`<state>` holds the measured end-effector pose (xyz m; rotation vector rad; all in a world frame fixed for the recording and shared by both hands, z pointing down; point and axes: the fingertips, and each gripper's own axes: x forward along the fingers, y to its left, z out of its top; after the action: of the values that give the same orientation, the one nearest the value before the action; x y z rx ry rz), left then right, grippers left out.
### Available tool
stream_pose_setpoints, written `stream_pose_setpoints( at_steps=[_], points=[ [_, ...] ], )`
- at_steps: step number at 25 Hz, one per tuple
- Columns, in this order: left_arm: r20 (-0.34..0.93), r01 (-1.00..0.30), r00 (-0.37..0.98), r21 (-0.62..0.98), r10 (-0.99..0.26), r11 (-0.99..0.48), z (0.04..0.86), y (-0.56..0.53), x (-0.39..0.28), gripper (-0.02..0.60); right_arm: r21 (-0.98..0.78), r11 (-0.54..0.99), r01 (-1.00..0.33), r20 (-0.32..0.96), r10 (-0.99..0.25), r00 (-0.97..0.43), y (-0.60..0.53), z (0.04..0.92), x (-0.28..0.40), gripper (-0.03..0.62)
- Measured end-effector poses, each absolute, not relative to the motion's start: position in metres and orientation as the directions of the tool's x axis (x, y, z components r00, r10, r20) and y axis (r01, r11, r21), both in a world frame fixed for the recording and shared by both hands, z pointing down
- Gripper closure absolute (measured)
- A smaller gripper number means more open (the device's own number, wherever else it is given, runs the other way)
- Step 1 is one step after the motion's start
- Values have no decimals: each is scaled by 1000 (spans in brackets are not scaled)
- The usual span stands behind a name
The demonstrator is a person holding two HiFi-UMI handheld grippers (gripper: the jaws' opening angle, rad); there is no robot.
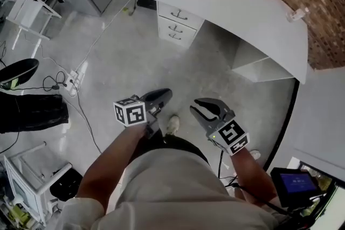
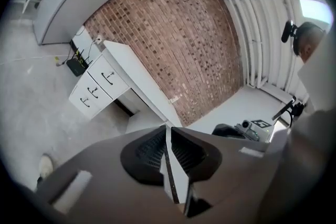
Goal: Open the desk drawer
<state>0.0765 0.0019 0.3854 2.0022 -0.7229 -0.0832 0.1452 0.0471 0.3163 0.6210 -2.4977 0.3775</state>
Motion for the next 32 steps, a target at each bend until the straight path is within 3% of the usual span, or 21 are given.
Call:
stream_pose_setpoints(
  at_steps=[9, 13, 19, 32],
  points=[
    [218, -402, 815, 881, -538, -251, 489, -173, 65, 535, -156, 817, -555, 644, -342, -684, -76, 368, 137, 513],
    [163, -294, 829, 941, -536, -169, 537, -242, 66, 535, -174, 818, -549, 677, -306, -670, -124, 393, 116, 514],
    [124, -208, 764, 976, -633, -61, 612, -342, 46, 535, -216, 822, -527, 719, -231, -656, -181, 438, 92, 515],
    [95, -116, 669, 993, -737, 23, 716, -458, 55, 525, -297, 805, -514, 770, -116, -628, -226, 507, 87, 525]
  ],
)
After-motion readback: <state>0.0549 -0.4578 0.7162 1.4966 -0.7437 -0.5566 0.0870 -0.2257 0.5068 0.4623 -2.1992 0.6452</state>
